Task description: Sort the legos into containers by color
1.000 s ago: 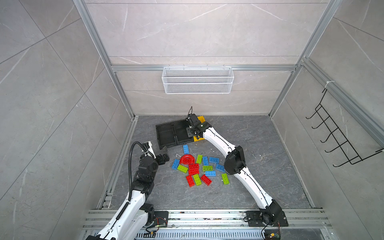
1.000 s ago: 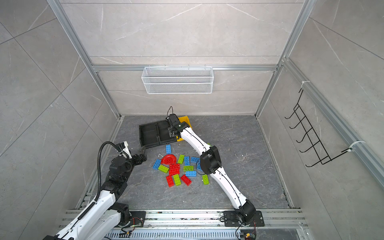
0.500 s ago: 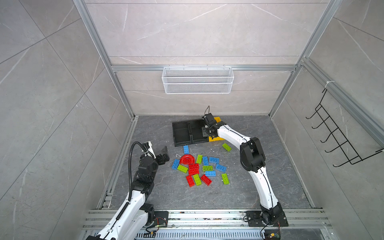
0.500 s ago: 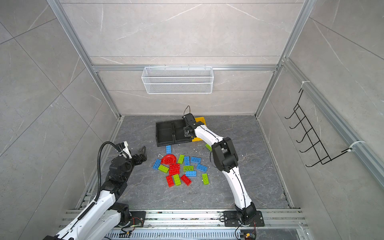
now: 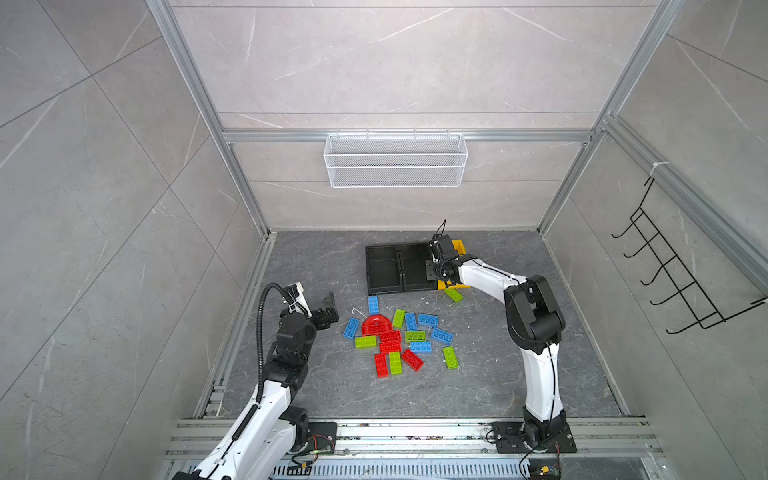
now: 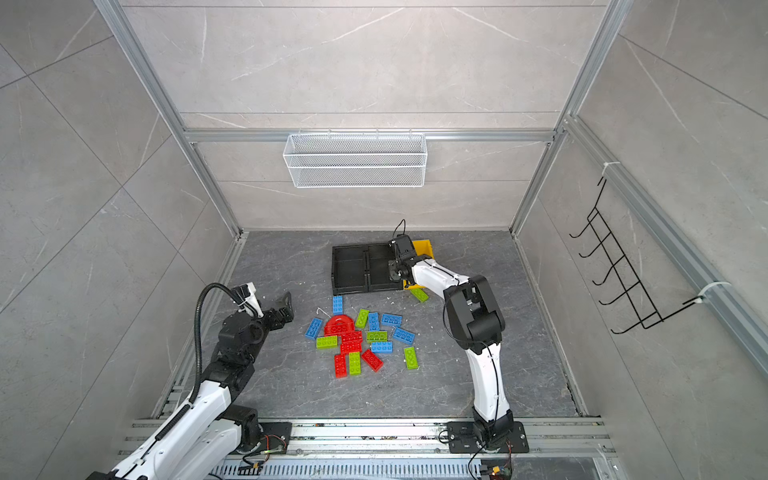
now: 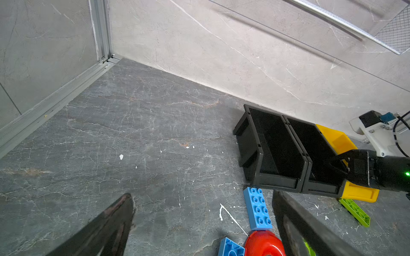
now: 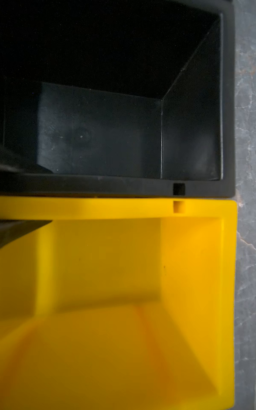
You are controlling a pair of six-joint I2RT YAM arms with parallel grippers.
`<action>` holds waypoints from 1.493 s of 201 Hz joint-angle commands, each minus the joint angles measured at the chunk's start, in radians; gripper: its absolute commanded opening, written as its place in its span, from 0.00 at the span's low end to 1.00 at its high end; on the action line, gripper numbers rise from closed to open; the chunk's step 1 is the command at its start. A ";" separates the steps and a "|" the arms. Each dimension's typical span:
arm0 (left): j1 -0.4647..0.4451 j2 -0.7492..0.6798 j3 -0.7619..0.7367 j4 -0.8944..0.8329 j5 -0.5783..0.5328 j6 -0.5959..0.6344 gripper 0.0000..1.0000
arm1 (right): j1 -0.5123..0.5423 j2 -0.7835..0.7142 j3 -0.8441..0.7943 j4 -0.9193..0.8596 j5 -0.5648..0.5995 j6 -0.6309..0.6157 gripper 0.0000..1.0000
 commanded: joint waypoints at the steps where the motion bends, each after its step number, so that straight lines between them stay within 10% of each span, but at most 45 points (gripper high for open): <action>1: -0.001 -0.005 0.014 0.019 -0.009 0.015 1.00 | 0.003 -0.067 -0.099 0.009 -0.095 0.041 0.15; 77: -0.002 0.009 0.015 0.024 -0.005 0.012 1.00 | 0.005 -0.211 -0.305 0.087 -0.052 0.158 0.19; 174: -0.001 0.021 0.016 0.026 -0.006 0.017 1.00 | -0.002 0.000 0.022 -0.023 0.045 0.047 0.22; 231: -0.001 0.017 0.015 0.023 -0.011 0.019 1.00 | -0.004 -0.036 0.046 -0.074 -0.048 0.029 0.58; 300: -0.001 0.024 0.019 0.023 0.001 0.011 1.00 | -0.014 -0.378 -0.217 -0.168 -0.199 -0.265 0.65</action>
